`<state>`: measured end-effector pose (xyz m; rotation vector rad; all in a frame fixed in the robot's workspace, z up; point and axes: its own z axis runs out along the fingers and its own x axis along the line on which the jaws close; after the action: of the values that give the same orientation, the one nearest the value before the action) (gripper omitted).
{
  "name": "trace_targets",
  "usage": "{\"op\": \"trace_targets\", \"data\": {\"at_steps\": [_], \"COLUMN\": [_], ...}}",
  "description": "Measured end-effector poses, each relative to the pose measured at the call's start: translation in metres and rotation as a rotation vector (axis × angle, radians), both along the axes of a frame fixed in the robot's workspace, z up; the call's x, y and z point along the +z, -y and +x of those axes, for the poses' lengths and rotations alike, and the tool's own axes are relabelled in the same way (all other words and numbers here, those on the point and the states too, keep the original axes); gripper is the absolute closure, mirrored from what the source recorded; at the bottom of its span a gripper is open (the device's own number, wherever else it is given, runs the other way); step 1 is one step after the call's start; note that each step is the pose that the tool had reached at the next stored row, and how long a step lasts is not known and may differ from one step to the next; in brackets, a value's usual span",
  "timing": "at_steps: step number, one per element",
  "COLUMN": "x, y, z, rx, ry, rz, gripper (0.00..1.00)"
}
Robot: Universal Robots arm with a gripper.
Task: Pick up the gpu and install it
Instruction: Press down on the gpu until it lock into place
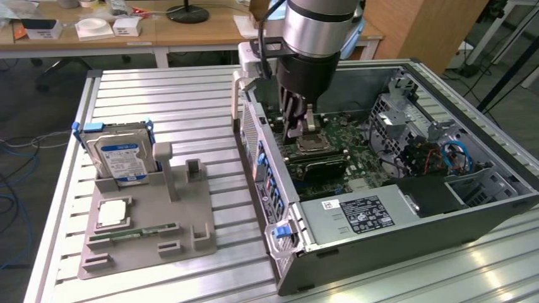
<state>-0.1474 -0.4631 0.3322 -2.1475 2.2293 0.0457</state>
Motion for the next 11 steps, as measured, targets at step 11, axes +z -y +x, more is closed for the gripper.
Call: {"op": "trace_targets", "data": {"at_steps": [11], "x": [0.0], "y": [0.0], "z": [0.013], "rx": [0.0], "ry": [0.0], "rz": [0.0], "gripper": [0.89]}}
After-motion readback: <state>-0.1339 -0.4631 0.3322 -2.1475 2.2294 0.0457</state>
